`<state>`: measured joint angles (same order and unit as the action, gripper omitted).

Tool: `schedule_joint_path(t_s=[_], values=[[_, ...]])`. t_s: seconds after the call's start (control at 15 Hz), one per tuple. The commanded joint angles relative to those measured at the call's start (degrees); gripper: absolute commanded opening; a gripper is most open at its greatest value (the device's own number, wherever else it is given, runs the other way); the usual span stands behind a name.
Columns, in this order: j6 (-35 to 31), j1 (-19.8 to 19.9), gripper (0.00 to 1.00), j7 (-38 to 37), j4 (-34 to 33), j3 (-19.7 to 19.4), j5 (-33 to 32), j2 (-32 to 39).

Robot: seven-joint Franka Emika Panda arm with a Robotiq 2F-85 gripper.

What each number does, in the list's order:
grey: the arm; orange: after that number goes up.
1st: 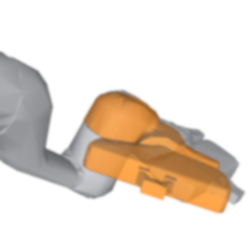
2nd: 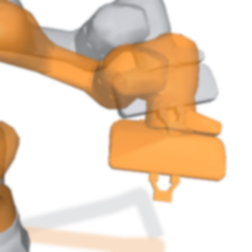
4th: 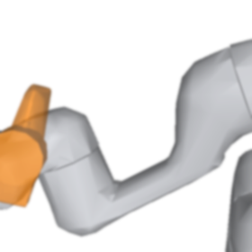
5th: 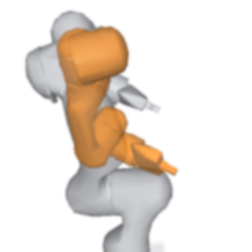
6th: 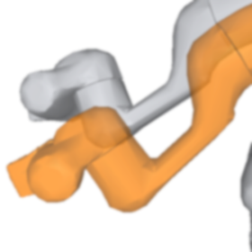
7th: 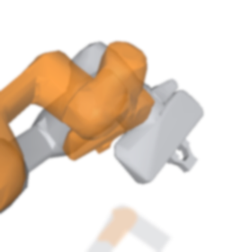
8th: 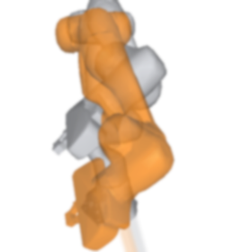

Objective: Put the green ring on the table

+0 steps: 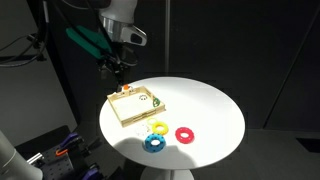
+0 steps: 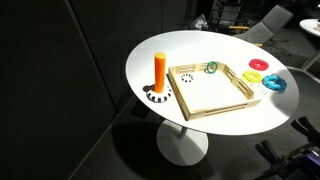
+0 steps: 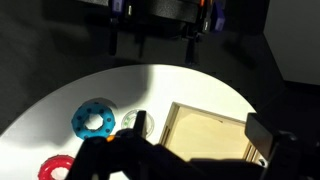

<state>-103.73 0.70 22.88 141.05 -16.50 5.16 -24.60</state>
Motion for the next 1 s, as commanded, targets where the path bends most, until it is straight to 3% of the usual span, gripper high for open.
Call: schedule_joint_path(t_s=[0.0, 0.53, 0.93], values=[[-3.85, -0.87, 1.00, 0.32, -5.25, 3.57, 2.10, 9.17], [-17.43, -1.05, 1.00, -2.68, -12.48, 11.20, 2.83, 22.83], [-17.86, -0.27, 1.00, -1.77, -10.75, 12.26, 2.16, 22.71]])
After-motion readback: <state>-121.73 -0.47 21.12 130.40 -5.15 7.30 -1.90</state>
